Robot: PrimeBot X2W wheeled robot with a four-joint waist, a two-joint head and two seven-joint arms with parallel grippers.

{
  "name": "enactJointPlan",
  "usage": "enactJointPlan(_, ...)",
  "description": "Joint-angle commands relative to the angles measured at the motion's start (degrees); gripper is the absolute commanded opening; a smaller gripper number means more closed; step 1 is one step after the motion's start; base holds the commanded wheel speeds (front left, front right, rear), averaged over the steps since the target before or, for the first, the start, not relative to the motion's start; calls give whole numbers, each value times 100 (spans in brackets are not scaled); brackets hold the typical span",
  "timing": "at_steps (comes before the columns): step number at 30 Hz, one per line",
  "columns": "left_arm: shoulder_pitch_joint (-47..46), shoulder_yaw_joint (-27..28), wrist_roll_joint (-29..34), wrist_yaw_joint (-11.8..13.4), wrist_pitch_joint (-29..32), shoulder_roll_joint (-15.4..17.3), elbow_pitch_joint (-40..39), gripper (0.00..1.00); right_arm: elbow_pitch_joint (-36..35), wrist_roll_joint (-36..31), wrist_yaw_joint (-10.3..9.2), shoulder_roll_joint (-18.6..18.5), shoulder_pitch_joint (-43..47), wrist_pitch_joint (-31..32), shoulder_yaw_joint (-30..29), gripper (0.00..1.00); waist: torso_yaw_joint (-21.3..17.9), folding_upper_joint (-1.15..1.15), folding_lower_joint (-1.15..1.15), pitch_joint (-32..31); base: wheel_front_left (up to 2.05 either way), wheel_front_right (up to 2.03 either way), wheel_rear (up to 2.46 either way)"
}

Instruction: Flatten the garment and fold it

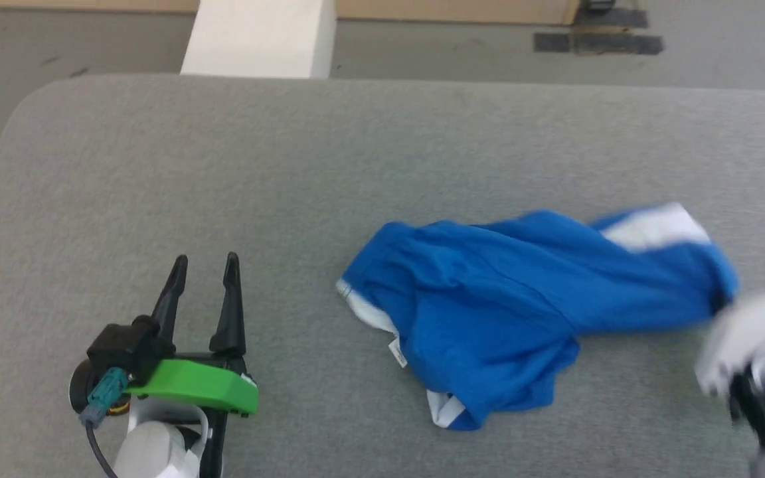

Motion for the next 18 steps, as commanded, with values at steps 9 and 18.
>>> enactJointPlan(9, 196, 16, -93, -30, -21, -39, 332, 100, -456, 1421, -8, -5, 1358, -193, -113, 100, -624, 0, 0, -501, 0, 0, 0)
enactJointPlan(18, -1006, -480, -523, -44, 1156, 19, 960, 100, -364, 1351, -8, -5, 1178, -1170, -459, 100, -924, 0, 0, -504, 0, 0, 0)
